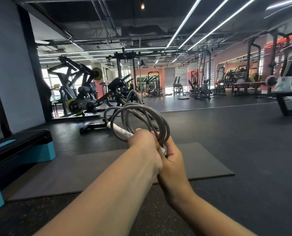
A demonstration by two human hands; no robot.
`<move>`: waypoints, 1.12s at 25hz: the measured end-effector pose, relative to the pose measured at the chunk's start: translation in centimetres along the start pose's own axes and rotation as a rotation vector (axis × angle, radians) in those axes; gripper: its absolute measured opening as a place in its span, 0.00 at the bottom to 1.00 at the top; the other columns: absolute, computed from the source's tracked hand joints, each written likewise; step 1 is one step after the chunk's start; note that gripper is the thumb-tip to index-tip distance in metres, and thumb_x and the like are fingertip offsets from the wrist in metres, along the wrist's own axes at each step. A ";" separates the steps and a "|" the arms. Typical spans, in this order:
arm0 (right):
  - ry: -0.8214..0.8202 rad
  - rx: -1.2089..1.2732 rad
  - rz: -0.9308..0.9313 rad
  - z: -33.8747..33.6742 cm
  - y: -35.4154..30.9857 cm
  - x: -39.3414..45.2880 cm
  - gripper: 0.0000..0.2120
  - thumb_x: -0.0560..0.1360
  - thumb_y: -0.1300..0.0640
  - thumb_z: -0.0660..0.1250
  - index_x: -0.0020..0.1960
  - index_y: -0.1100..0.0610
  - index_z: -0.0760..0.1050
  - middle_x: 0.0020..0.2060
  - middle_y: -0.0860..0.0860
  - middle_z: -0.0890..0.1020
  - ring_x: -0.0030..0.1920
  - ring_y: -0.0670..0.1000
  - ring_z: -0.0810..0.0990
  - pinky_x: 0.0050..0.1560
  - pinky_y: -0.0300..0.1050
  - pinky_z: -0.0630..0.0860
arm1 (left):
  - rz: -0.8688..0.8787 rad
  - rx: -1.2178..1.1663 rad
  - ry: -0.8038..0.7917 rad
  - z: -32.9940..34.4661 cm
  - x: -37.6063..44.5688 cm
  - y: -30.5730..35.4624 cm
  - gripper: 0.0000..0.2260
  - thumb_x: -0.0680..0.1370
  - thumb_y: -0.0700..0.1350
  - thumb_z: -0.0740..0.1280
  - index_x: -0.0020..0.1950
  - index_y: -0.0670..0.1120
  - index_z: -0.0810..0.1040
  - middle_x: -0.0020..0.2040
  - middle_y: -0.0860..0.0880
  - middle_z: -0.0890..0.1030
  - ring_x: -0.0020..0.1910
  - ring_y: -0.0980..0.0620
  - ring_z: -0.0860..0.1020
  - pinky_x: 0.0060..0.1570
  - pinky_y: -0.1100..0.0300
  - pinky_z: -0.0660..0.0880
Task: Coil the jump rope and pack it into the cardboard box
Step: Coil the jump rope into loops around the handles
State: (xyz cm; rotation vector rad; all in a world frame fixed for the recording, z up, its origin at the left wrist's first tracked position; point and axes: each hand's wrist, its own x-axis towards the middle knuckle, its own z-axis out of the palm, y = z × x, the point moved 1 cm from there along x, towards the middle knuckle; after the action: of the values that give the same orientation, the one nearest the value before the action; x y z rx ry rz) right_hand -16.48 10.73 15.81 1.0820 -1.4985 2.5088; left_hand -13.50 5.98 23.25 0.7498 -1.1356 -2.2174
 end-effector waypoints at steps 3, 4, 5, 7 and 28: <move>0.047 0.024 -0.025 -0.2 -1.1 0.3 0.10 0.77 0.49 0.71 0.52 0.53 0.83 0.47 0.52 0.89 0.49 0.49 0.88 0.49 0.45 0.83 | -0.023 -0.001 -0.018 0.3 -0.3 -1.0 0.15 0.84 0.49 0.60 0.42 0.43 0.77 0.43 0.46 0.82 0.45 0.46 0.81 0.59 0.54 0.77; 0.077 -0.001 -0.041 -0.4 -1.4 0.5 0.09 0.77 0.49 0.70 0.51 0.55 0.83 0.43 0.51 0.89 0.45 0.46 0.87 0.45 0.42 0.82 | -0.053 -0.010 -0.067 0.4 -0.9 -1.2 0.16 0.84 0.51 0.61 0.42 0.43 0.78 0.40 0.46 0.82 0.43 0.46 0.80 0.58 0.53 0.77; 0.107 -0.060 -0.060 -0.6 -1.5 0.7 0.09 0.79 0.50 0.70 0.49 0.56 0.83 0.41 0.51 0.89 0.42 0.46 0.87 0.43 0.41 0.81 | -0.085 -0.015 -0.122 0.3 -1.2 -1.3 0.19 0.83 0.55 0.60 0.41 0.44 0.78 0.36 0.46 0.82 0.40 0.47 0.80 0.55 0.53 0.78; 0.137 -0.147 -0.047 -1.0 -1.5 1.2 0.10 0.81 0.52 0.68 0.47 0.57 0.82 0.37 0.51 0.89 0.38 0.47 0.86 0.39 0.42 0.81 | -0.164 -0.015 -0.204 -0.2 -1.8 -1.7 0.21 0.82 0.59 0.59 0.41 0.46 0.78 0.30 0.46 0.81 0.37 0.47 0.79 0.46 0.54 0.76; -0.270 -0.778 0.011 -6.0 -5.4 4.3 0.27 0.72 0.31 0.55 0.59 0.52 0.69 0.41 0.52 0.82 0.40 0.46 0.78 0.43 0.41 0.74 | 0.375 1.001 -0.618 -2.7 -0.2 0.4 0.14 0.68 0.51 0.80 0.51 0.50 0.86 0.23 0.58 0.72 0.25 0.54 0.58 0.32 0.54 0.52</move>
State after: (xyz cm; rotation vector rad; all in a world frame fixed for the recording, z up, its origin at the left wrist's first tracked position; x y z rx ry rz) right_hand -21.12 16.99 20.68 1.2484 -2.2450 1.5312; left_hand -11.45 4.42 22.34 0.1172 -2.5125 -1.4871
